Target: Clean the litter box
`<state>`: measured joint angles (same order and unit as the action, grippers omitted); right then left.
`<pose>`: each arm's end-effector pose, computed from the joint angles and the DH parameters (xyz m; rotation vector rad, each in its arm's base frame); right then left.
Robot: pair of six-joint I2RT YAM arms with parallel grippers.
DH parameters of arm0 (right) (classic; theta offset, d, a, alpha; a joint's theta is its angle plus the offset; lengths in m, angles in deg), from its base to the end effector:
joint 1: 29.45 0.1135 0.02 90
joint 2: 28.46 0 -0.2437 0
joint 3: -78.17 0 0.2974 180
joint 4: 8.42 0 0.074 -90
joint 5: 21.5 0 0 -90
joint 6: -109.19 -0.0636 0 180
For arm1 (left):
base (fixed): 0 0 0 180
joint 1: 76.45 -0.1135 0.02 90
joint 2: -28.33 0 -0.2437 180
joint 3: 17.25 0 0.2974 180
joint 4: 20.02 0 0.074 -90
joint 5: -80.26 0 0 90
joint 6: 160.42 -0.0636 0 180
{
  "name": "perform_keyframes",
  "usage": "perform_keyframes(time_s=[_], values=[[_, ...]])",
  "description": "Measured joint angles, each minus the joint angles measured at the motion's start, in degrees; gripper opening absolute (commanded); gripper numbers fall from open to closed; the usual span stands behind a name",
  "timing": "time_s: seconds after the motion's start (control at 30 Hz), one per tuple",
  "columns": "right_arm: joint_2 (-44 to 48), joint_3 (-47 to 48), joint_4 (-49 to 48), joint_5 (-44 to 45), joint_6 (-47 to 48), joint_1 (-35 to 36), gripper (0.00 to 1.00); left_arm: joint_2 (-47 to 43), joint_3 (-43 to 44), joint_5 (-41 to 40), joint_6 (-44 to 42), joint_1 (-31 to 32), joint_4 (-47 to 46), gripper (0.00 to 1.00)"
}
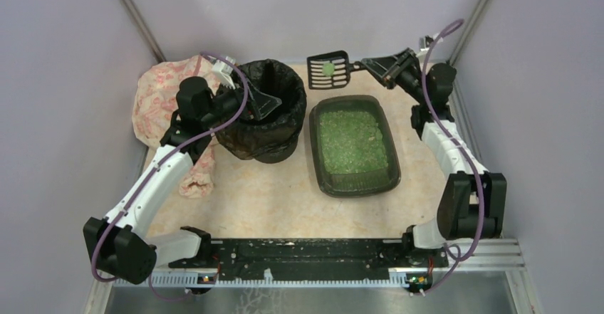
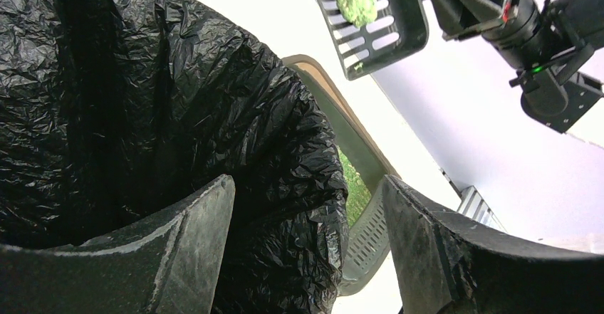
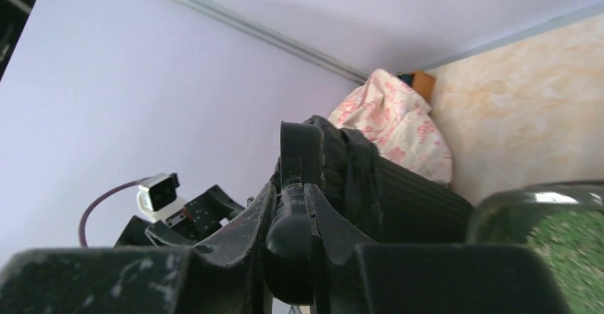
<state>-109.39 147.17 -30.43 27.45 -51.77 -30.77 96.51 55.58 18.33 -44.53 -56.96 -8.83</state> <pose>0.3935 0.0327 0.3140 0.3388 1.5853 1.4635 0.3248 -0.1467 0.3490 0.2888 1.7502 -0.9950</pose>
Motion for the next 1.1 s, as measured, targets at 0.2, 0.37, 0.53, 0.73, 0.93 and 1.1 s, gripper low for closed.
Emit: perform_keyframes(time_s=[0.2, 0.37, 0.53, 0.73, 0.93, 1.1], values=[[-5.60, 12.35, 5.05, 1.42, 5.86, 9.01, 0.00, -0.02, 0.00, 0.02, 0.00, 0.00, 0.00, 0.81], [-9.99, 18.91, 10.21, 1.60, 14.10, 15.02, 0.00, -0.04, 0.00, 0.02, 0.00, 0.00, 0.00, 0.82], [-13.44, 26.47, 20.81, 4.63, 27.39, 20.28, 0.00, -0.04, 0.00, 0.02, -0.02, 0.00, 0.00, 0.82], [-16.26, 39.26, 36.52, 13.35, 47.47, 30.45, 0.00, -0.04, 0.00, 0.02, -0.02, 0.00, 0.00, 0.81], [-18.86, 47.71, 45.42, 22.47, 61.22, 39.58, 0.00, -0.04, 0.00, 0.04, -0.02, -0.04, 0.02, 0.82], [-18.86, 47.74, 47.47, 26.84, 65.42, 40.96, 0.00, -0.04, 0.00, 0.02, -0.07, -0.15, 0.02, 0.82]])
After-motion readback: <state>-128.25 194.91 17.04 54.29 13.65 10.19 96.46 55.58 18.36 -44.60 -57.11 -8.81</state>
